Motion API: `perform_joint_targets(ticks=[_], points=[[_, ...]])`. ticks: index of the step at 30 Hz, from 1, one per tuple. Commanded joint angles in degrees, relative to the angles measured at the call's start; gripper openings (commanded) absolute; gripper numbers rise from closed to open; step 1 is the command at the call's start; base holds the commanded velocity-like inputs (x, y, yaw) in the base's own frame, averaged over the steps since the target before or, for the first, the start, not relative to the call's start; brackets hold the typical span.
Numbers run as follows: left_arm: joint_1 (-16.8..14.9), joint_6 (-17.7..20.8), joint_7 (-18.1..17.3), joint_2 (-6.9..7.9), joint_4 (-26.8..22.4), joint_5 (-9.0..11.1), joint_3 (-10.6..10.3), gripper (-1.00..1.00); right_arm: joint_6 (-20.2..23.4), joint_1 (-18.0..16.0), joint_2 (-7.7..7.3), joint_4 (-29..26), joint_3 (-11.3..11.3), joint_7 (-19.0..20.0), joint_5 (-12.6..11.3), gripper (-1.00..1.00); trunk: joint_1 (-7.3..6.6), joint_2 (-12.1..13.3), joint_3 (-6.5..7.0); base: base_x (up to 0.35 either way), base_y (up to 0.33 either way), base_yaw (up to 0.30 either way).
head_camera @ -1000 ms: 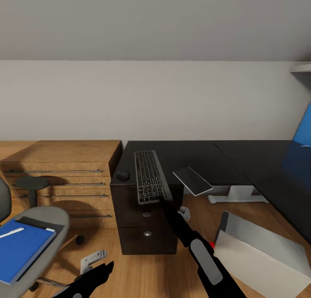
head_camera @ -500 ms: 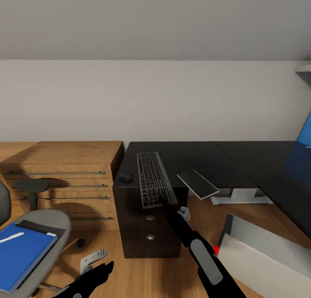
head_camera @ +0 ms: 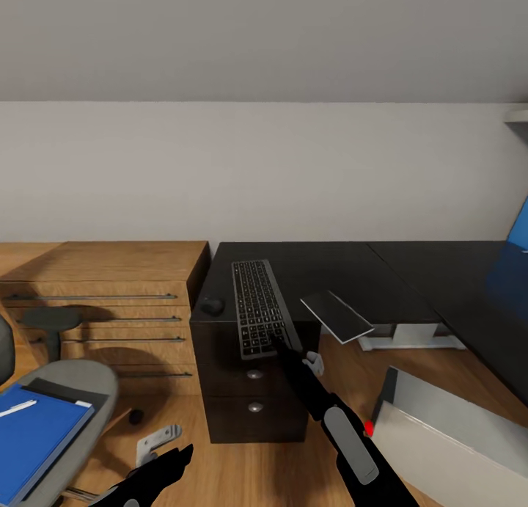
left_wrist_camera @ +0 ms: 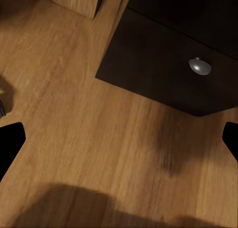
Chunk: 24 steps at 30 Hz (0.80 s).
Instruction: In the bedroom, organize the workspace by keeping the computer under the desk, ensuring the monitor is on the desk, placing the keyboard on the desk next to the monitor, placing the mouse on the desk next to the keyboard, moving the folder from the swivel chair onto the desk next to the mouse, stacking the notebook on top of the folder with the pen on top of the notebook, and positioning the swivel chair next to the desk.
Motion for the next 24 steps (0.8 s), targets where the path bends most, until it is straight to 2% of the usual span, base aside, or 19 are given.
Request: perform_joint_targets(ticks=[1, 3, 4, 14, 24], points=[[0.0, 0.2, 0.4, -0.04, -0.1, 0.6, 0.1, 1.0, 0.3, 0.0, 0.0, 0.0, 0.0, 0.1, -0.6, 1.0, 0.0, 0.0, -0.04, 0.019, 0.0, 0.0], [0.0, 0.2, 0.5, -0.04, -0.1, 0.7, 0.0, 1.0, 0.4, 0.0, -0.06, 0.0, 0.0, 0.0, -0.6, 1.0, 0.0, 0.0, -0.04, 0.011, 0.0, 0.0], [0.0, 0.2, 0.5, -0.03, -0.1, 0.7, 0.0, 1.0, 0.5, 0.0, -0.15, 0.0, 0.0, 0.0, -0.5, -1.0, 0.0, 0.0, -0.04, 0.004, 0.0, 0.0], [0.0, 0.2, 0.4, -0.05, -0.1, 0.7, 0.1, 1.0, 0.4, 0.0, -0.13, -0.1, 0.2, 0.2, -0.4, -1.0, 0.0, 0.0, -0.04, 0.001, 0.0, 0.0], [0.0, 0.2, 0.7, -0.17, -0.1, 0.5, 0.0, 1.0, 0.3, 0.0, -0.25, -1.8, 0.0, 0.3, -0.5, -1.0, -2.2, 4.0, 1.75, 0.0, 0.0, 0.0]])
